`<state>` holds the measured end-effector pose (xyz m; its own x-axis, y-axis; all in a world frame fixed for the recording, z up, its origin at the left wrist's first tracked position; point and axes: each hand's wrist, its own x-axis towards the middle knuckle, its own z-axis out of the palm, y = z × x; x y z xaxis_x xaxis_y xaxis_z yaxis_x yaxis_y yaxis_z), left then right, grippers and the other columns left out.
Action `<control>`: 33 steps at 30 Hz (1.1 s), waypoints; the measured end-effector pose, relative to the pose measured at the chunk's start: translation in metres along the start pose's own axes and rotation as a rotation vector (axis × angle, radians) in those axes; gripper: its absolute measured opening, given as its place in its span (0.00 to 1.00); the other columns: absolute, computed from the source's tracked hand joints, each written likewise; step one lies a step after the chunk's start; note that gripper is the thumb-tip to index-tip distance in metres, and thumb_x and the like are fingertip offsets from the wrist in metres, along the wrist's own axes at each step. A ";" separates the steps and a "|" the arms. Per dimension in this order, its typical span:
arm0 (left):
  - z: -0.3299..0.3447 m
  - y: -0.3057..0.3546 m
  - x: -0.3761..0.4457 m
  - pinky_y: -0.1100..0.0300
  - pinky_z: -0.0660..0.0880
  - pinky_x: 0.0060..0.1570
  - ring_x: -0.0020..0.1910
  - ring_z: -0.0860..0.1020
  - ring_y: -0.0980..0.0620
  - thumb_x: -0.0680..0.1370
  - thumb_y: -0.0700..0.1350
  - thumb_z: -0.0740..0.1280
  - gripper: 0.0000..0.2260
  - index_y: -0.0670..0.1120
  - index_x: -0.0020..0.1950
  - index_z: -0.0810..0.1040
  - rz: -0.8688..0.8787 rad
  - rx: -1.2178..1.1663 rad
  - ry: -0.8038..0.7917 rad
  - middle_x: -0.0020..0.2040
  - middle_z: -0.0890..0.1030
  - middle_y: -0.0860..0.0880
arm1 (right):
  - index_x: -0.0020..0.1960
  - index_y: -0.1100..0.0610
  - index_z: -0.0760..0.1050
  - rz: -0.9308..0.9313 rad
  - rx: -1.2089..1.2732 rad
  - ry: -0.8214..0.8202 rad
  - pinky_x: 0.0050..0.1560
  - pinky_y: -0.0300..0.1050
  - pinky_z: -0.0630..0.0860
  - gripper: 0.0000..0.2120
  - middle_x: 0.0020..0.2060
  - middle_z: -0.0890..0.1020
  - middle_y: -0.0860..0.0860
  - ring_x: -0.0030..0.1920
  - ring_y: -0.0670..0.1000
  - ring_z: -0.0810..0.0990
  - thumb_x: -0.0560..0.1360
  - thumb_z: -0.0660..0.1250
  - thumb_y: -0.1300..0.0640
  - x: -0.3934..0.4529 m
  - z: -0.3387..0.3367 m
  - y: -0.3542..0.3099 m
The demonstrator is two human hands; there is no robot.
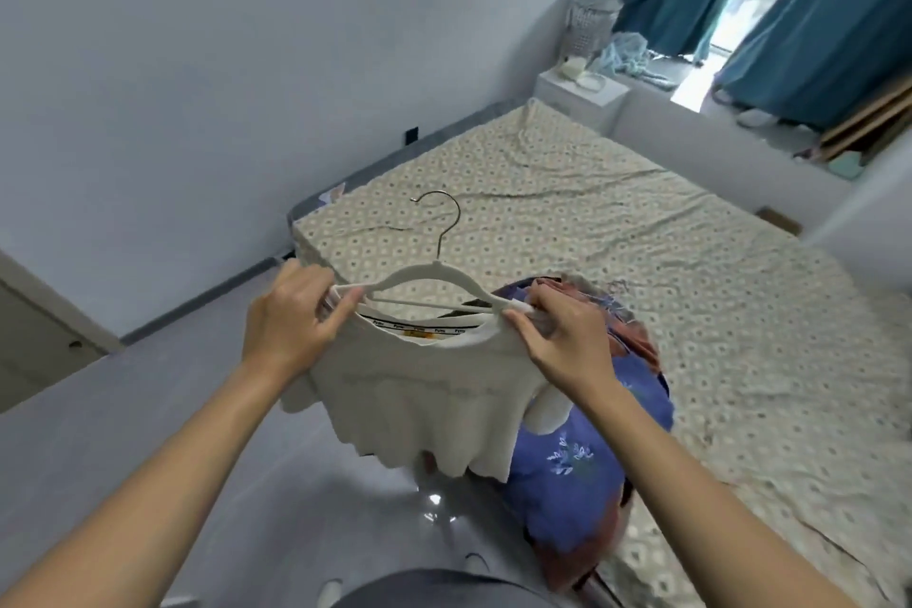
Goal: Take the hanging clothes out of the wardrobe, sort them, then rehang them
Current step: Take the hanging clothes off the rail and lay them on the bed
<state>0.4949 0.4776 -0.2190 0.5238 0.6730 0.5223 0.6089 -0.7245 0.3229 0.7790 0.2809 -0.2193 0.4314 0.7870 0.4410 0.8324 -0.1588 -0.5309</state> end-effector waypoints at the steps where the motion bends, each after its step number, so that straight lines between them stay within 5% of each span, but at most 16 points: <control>1: 0.006 0.002 0.008 0.54 0.68 0.27 0.39 0.68 0.52 0.81 0.60 0.64 0.20 0.48 0.37 0.67 0.042 -0.030 -0.017 0.34 0.68 0.54 | 0.39 0.50 0.71 0.047 -0.020 0.021 0.35 0.53 0.72 0.15 0.31 0.74 0.44 0.33 0.47 0.71 0.78 0.74 0.48 -0.006 -0.004 0.001; 7: 0.028 0.014 0.036 0.54 0.67 0.29 0.35 0.70 0.50 0.80 0.63 0.61 0.22 0.48 0.35 0.69 0.233 -0.178 -0.099 0.32 0.70 0.52 | 0.40 0.49 0.73 0.302 -0.097 0.133 0.39 0.53 0.76 0.14 0.36 0.81 0.45 0.39 0.48 0.81 0.79 0.70 0.42 -0.061 -0.020 -0.012; 20: 0.046 0.043 0.056 0.57 0.61 0.29 0.33 0.71 0.49 0.79 0.63 0.61 0.21 0.48 0.37 0.72 0.519 -0.370 -0.227 0.31 0.68 0.53 | 0.39 0.51 0.73 0.557 -0.268 0.386 0.34 0.47 0.71 0.16 0.30 0.76 0.44 0.32 0.45 0.75 0.75 0.70 0.40 -0.141 -0.036 -0.065; 33: 0.132 0.097 0.111 0.54 0.69 0.31 0.38 0.70 0.51 0.82 0.61 0.60 0.18 0.48 0.41 0.71 0.594 -0.457 -0.347 0.34 0.68 0.56 | 0.40 0.51 0.75 0.662 -0.308 0.403 0.38 0.51 0.75 0.16 0.32 0.79 0.45 0.36 0.47 0.78 0.74 0.68 0.38 -0.105 -0.058 0.015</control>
<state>0.6908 0.5018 -0.2332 0.8820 0.1124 0.4575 -0.0904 -0.9127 0.3985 0.7666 0.1615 -0.2311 0.9077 0.2095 0.3637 0.3957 -0.7158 -0.5754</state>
